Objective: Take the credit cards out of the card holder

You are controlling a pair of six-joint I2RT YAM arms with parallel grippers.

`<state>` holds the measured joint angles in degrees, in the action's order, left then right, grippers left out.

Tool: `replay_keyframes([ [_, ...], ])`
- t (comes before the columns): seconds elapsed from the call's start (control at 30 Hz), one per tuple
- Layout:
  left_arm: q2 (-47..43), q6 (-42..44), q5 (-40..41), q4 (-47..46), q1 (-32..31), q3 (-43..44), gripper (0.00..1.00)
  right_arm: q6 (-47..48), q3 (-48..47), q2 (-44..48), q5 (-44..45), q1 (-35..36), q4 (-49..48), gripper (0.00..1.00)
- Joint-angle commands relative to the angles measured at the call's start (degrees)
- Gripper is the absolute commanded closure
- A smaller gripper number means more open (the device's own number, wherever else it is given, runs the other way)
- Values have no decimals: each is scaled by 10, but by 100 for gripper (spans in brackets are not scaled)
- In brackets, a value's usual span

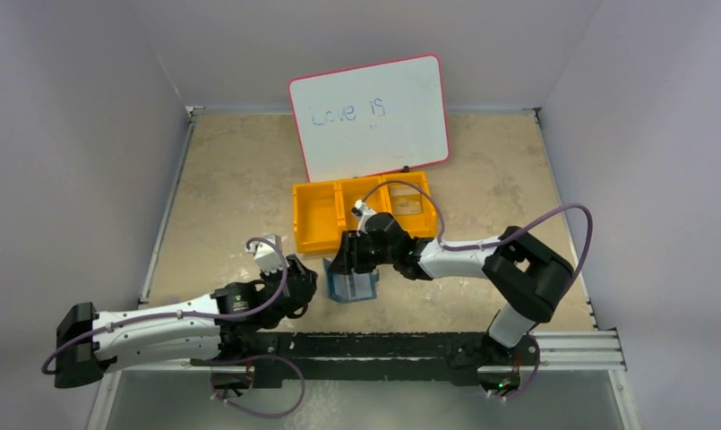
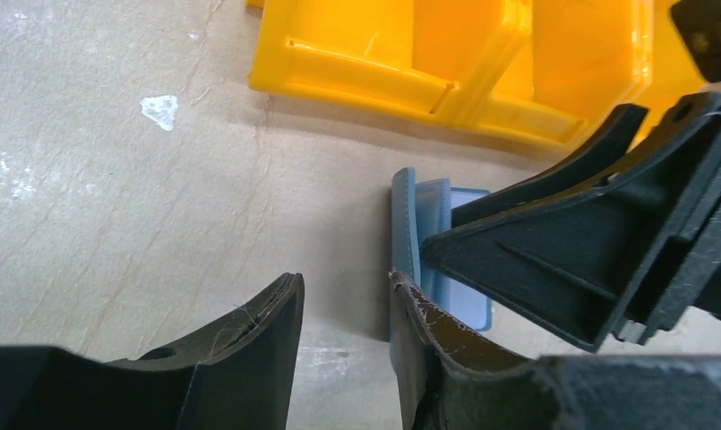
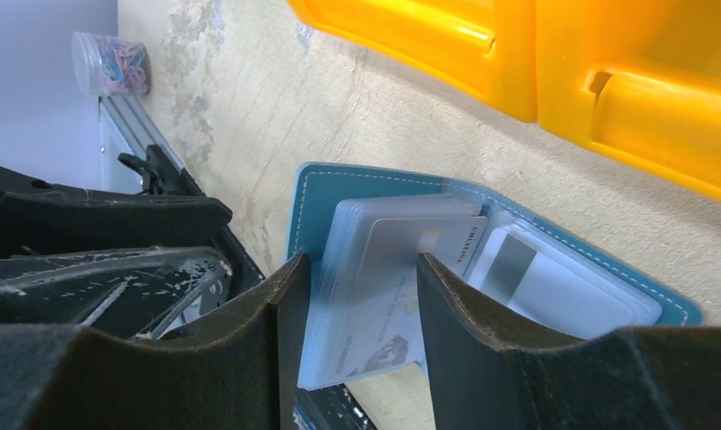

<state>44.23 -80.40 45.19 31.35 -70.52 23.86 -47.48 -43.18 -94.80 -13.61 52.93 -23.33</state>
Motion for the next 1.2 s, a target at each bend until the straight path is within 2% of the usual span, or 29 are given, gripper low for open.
replay_keyframes([
  [0.0,-31,30,5,-33,0,-1,59,8,-21,-1,-34,2,-17,49],
  [0.17,-38,93,-42,-112,1,-14,55,3,-32,-23,-41,3,-4,49],
  [0.5,-14,86,-65,-161,1,-54,60,-11,-24,3,4,3,4,49],
  [0.67,29,101,-76,-211,0,-59,61,-11,-20,23,20,3,16,49],
  [0.73,50,96,-73,-212,0,-54,62,-12,-19,33,33,3,26,48],
  [0.83,67,95,-74,-220,0,-53,70,-15,-15,40,37,3,24,48],
  [1.17,24,105,-60,-196,0,-54,75,25,-53,8,54,14,91,49],
])
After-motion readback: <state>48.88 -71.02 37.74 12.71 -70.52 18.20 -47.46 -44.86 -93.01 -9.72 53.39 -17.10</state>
